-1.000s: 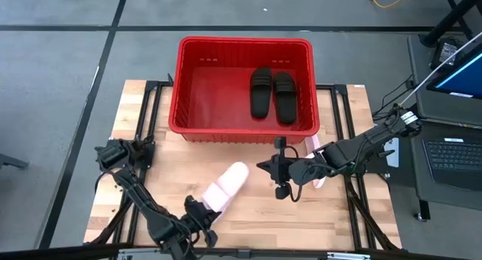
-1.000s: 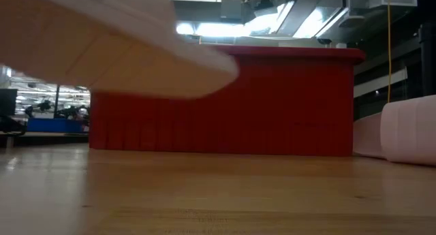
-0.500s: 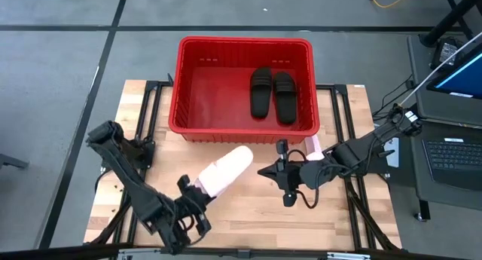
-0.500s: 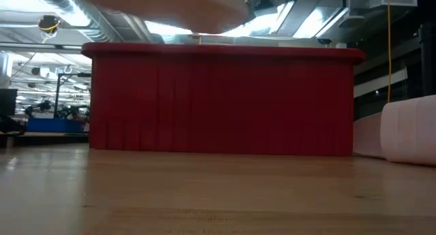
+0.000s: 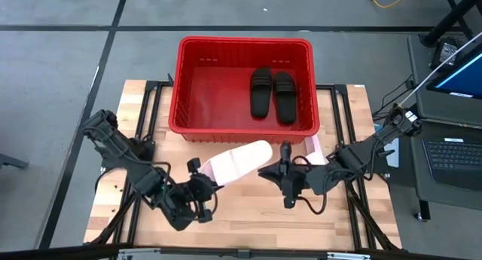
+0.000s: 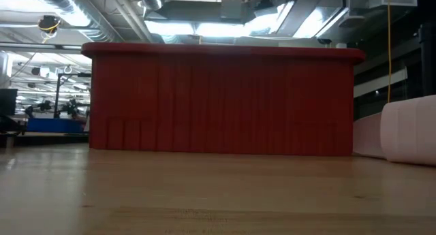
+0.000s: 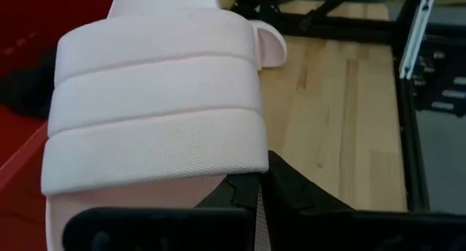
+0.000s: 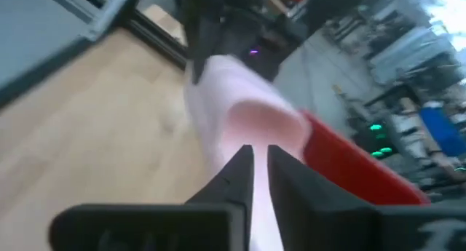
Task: Pick and place slides into bin
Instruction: Put the left pink slipper into the red bin
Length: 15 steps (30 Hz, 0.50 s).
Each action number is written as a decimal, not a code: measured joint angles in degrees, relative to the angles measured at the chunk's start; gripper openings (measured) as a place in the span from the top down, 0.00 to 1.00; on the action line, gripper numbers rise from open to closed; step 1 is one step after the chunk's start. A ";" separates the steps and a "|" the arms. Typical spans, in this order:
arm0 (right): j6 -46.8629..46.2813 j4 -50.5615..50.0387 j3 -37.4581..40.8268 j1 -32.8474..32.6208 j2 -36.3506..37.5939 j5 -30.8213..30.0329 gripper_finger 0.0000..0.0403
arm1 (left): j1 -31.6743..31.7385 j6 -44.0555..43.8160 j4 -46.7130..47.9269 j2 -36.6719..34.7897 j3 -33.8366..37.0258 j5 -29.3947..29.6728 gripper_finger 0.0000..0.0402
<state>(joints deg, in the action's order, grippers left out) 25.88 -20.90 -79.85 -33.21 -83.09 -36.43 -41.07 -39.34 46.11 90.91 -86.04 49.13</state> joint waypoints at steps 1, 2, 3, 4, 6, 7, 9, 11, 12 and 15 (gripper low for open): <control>1.56 0.64 0.00 0.13 0.00 -0.08 0.86 | 0.36 0.87 -0.02 -0.05 0.00 -0.96 0.99; 2.88 1.17 0.00 0.27 0.00 -0.02 0.84 | 0.75 1.62 -0.14 -0.06 0.00 -1.75 0.99; 4.02 1.57 0.00 0.41 0.00 0.06 0.83 | 1.13 2.40 -0.28 -0.06 0.00 -2.64 0.99; 5.20 2.32 0.00 0.60 0.00 0.08 0.81 | 1.45 3.04 -0.43 -0.06 0.00 -3.72 0.99; 7.66 3.67 0.00 1.06 0.00 0.06 0.77 | 2.26 3.87 -0.55 -0.06 0.00 -6.45 0.99; 9.05 4.05 0.00 1.28 0.00 0.07 0.76 | 2.70 4.50 -0.65 -0.06 0.00 -7.51 0.99; 11.06 4.59 0.00 1.64 0.00 0.03 0.72 | 3.33 6.05 -1.11 -0.06 0.00 -8.74 0.99; 12.73 5.60 0.00 1.92 0.00 0.04 0.68 | 3.84 7.74 -1.62 -0.06 0.00 -8.82 0.99; 13.32 5.90 0.00 1.96 -0.03 0.07 0.67 | 4.07 8.55 -1.66 -0.06 0.00 -9.09 0.99; 13.88 6.40 0.00 1.96 -0.52 0.26 0.63 | 4.87 10.80 -1.59 -0.06 0.00 -10.85 0.99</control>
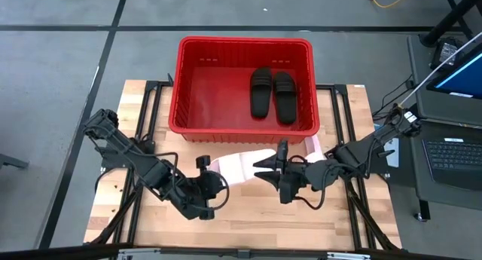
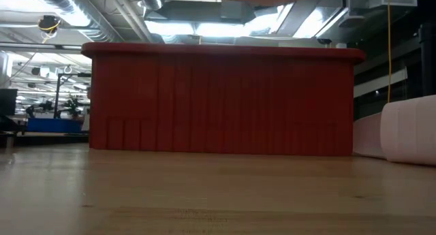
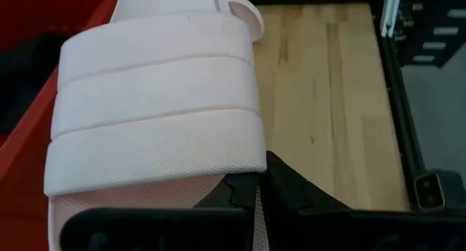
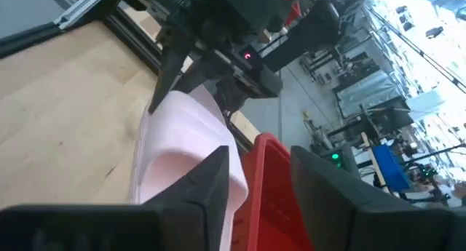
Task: Pick and place slides into bin
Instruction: Put the left pink slipper into the red bin
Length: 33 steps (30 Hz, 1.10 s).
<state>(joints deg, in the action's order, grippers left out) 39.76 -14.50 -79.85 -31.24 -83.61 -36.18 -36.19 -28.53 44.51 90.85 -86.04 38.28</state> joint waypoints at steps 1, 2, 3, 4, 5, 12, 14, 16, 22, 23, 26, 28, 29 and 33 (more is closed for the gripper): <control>1.03 0.00 0.00 0.00 -0.19 0.37 0.62 | 0.34 0.82 0.18 0.00 -0.08 -0.82 0.99; 2.47 -0.02 0.00 0.00 -0.36 0.73 0.62 | 0.65 1.86 0.37 0.00 -0.38 -1.69 0.99; 4.06 0.00 0.00 0.00 -0.55 1.34 0.61 | 0.98 2.74 0.34 0.00 -0.87 -2.65 0.99; 5.77 0.08 0.00 0.00 -0.82 1.77 0.61 | 1.39 3.68 0.25 0.00 -1.41 -3.69 0.99; 7.36 0.10 0.00 0.00 -1.17 2.07 0.61 | 1.78 4.59 0.17 -0.01 -1.85 -4.56 0.99; 15.93 -0.73 0.02 0.00 -4.53 2.83 0.63 | 3.77 10.23 0.40 -0.04 -4.63 -7.99 0.99; 18.79 -0.77 0.02 -0.04 -5.15 2.66 0.63 | 4.09 10.71 0.58 -0.04 -4.70 -9.24 0.99; 21.65 -0.48 0.02 -0.07 -5.82 1.49 0.63 | 4.43 10.73 0.38 -0.04 -4.78 -10.91 0.99; 25.03 0.24 0.07 0.28 -6.01 -3.40 0.63 | 4.58 10.40 0.18 -0.04 -4.90 -12.33 0.99; 24.93 0.19 0.07 0.28 -6.04 -3.36 0.63 | 4.58 10.37 -0.01 -0.04 -4.90 -12.33 0.99; 25.33 0.17 0.07 0.29 -6.06 -3.31 0.63 | 4.57 10.25 -0.17 -0.04 -4.90 -12.43 0.99; 25.35 0.12 0.07 0.51 -6.06 -3.17 0.63 | 4.58 10.26 -0.25 -0.04 -4.90 -12.65 0.99; 25.38 0.06 0.07 0.69 -6.06 -3.18 0.63 | 4.58 10.26 -0.45 -0.04 -4.90 -12.79 0.99; 26.53 0.01 0.07 1.80 -6.06 -2.67 0.63 | 4.56 11.75 -2.16 -0.04 -4.90 -13.02 0.99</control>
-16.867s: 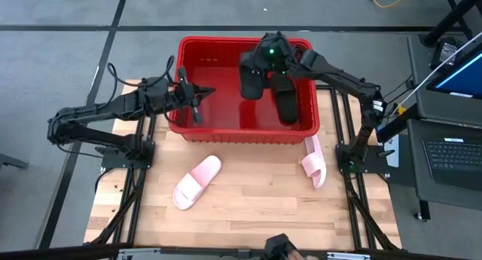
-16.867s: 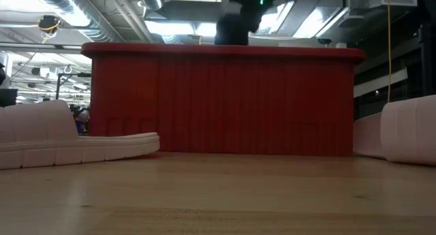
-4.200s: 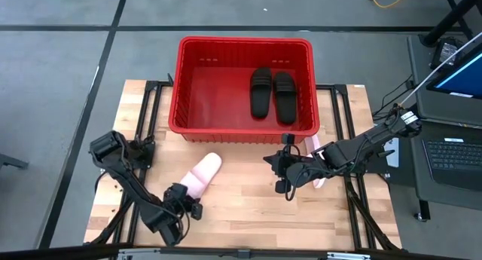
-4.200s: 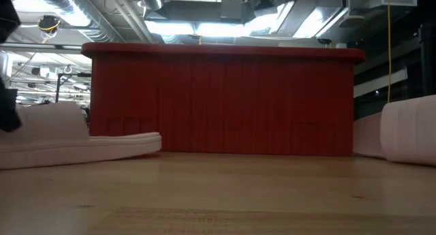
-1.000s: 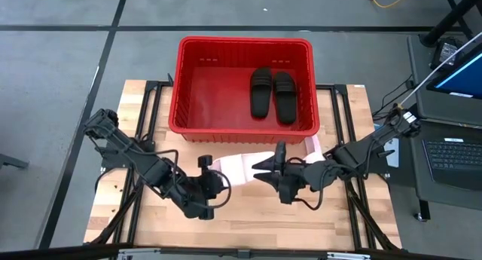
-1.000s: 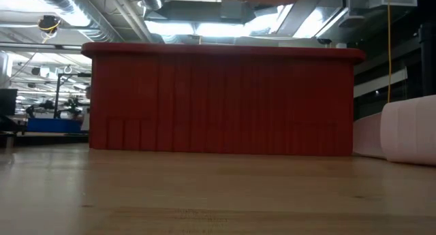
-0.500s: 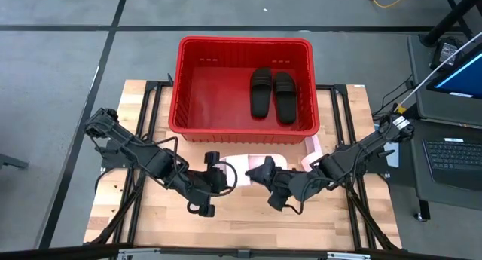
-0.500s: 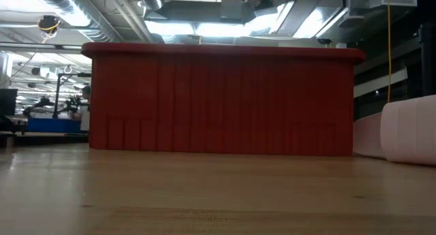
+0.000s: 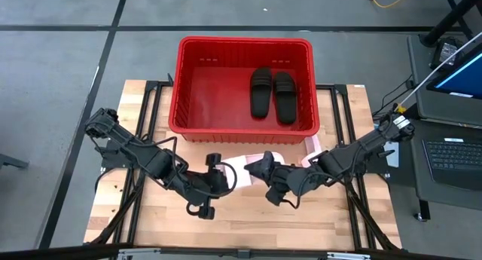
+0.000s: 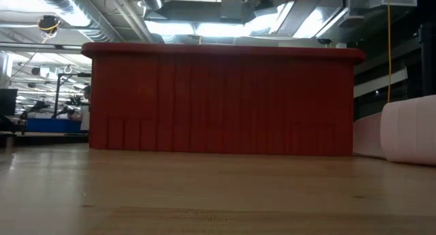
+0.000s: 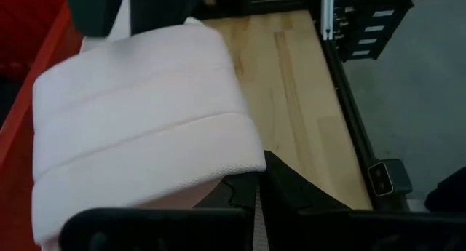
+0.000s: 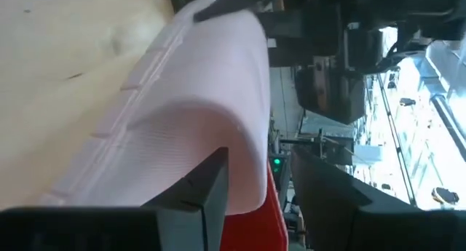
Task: Pick and place slides into bin
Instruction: Put the left pink slipper into the red bin
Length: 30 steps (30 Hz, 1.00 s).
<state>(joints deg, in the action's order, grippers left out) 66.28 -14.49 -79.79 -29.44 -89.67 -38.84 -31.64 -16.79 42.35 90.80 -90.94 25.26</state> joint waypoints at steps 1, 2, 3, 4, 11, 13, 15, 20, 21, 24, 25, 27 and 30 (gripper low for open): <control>0.23 -0.16 0.00 0.32 0.00 0.70 0.63 | 0.00 0.23 -0.41 0.00 0.00 -0.23 0.99; 0.25 -0.21 0.00 0.62 0.00 1.75 0.63 | 0.00 0.25 -0.70 0.00 0.00 -0.73 0.99; 0.23 -0.21 0.00 0.93 0.00 2.84 0.63 | 0.02 0.21 -0.76 0.00 0.00 -1.17 0.99; 0.17 -0.19 0.00 1.21 0.00 3.70 0.63 | 0.02 0.06 -0.77 0.00 0.00 -1.29 0.99; 0.23 0.13 0.00 1.87 0.00 4.52 0.79 | 0.01 0.01 -0.90 0.00 0.00 -1.09 0.99; 0.22 0.23 0.00 1.85 0.00 4.52 0.88 | 0.20 0.03 -0.90 0.00 0.00 -0.83 0.99; 0.22 0.21 0.00 1.85 0.02 4.45 0.96 | 0.49 0.03 -0.87 0.00 0.00 -0.50 0.99; -3.00 0.07 0.00 1.94 0.13 3.53 0.96 | 1.54 0.93 0.51 0.00 0.02 1.95 0.99; -3.61 -0.15 0.00 1.93 0.18 3.16 0.97 | 1.82 1.01 1.19 0.00 0.02 2.35 0.99; -4.26 -0.58 0.00 1.60 0.24 -0.54 0.98 | 3.01 0.11 3.96 0.00 0.02 3.81 0.99; -4.27 -0.60 0.00 1.52 0.24 -2.19 0.98 | 3.46 -0.53 4.98 0.00 0.02 4.64 0.99; -4.25 -0.89 0.00 1.36 0.24 -5.43 0.98 | 4.27 -1.40 6.44 0.00 0.00 5.98 0.99; -4.48 -1.97 0.00 1.12 0.31 -6.93 0.98 | 5.18 -1.56 7.06 0.00 0.00 6.70 0.99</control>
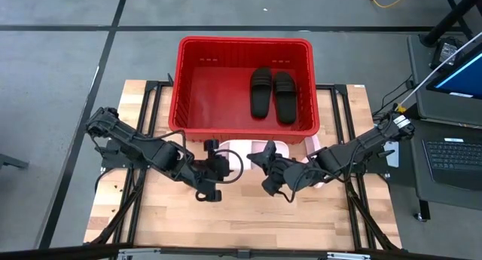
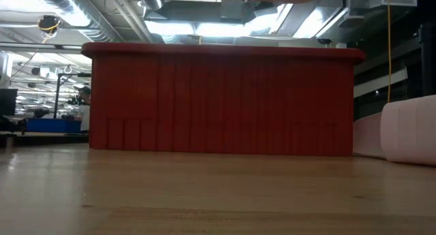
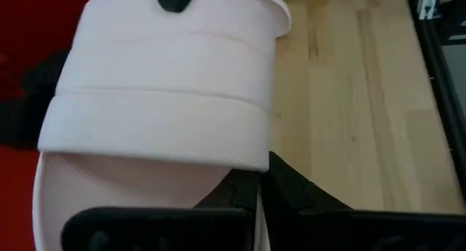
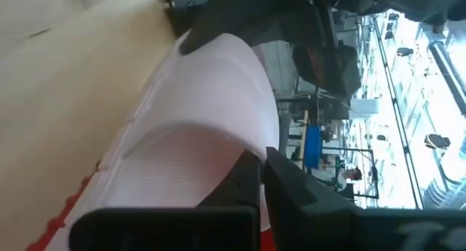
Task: Pick and place slides into bin
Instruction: Put the left pink slipper into the red bin
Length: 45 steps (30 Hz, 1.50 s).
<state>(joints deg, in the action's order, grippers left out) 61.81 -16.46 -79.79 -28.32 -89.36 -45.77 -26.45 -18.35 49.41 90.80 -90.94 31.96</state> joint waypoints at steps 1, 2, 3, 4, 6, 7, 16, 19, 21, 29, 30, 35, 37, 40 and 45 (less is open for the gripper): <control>-0.08 -0.13 0.00 -0.10 0.01 -0.03 0.98 | 0.20 0.13 0.04 0.00 0.00 0.14 0.99; -0.09 -0.44 0.00 -0.25 0.03 -0.15 0.98 | 0.40 0.48 0.12 0.00 0.00 0.41 0.99; -0.07 -0.82 0.00 -0.31 0.05 -0.41 0.98 | 0.60 0.71 0.31 0.00 0.00 0.85 0.99; -0.10 -1.07 0.00 -0.32 0.09 -0.58 0.98 | 0.76 1.06 0.50 0.00 0.00 1.28 0.99; -1.42 -1.92 0.00 -0.34 0.15 -0.75 0.98 | 1.02 1.60 0.57 -0.10 0.00 1.80 0.99; -2.18 -2.29 0.00 -0.34 0.15 -1.07 0.98 | 1.15 1.60 0.57 -0.19 0.00 1.90 0.99; -3.28 -4.90 -0.07 -0.89 0.24 -5.49 0.98 | 1.68 -1.62 3.08 -2.69 0.02 7.46 0.99; -3.52 -3.82 -0.08 -0.89 0.42 -5.62 0.98 | 1.66 -1.46 2.84 -3.48 0.02 7.49 0.99; -3.46 -3.62 -0.09 -0.76 0.42 -6.23 0.98 | 1.66 -1.46 2.88 -3.70 0.02 7.56 0.99; -3.63 -4.66 -0.02 -0.03 1.07 -10.67 0.98 | 1.57 -3.62 4.07 -3.98 0.00 8.97 0.88; -4.18 -4.79 -0.04 -0.11 1.48 -10.79 0.98 | 1.56 -3.61 4.15 -3.98 0.00 9.60 0.86; -8.95 -8.14 -2.23 -0.01 1.90 -10.76 0.98 | 1.55 -3.56 5.40 -4.20 0.00 11.61 0.78; -9.25 -9.00 -3.54 0.02 1.99 -10.82 0.98 | 1.55 -3.05 5.27 -4.20 0.00 12.88 0.75; -9.25 -9.05 -4.44 0.79 2.10 -11.61 0.98 | 1.45 -0.24 5.20 -4.62 0.00 14.59 0.71; -9.25 -9.45 -5.51 3.99 2.10 -12.94 0.98 | 0.59 2.97 5.07 -7.27 0.00 19.96 0.70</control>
<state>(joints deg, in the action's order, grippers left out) 52.56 -25.92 -85.30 -24.33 -87.26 -58.72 -25.86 -15.38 54.48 83.53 -90.94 51.92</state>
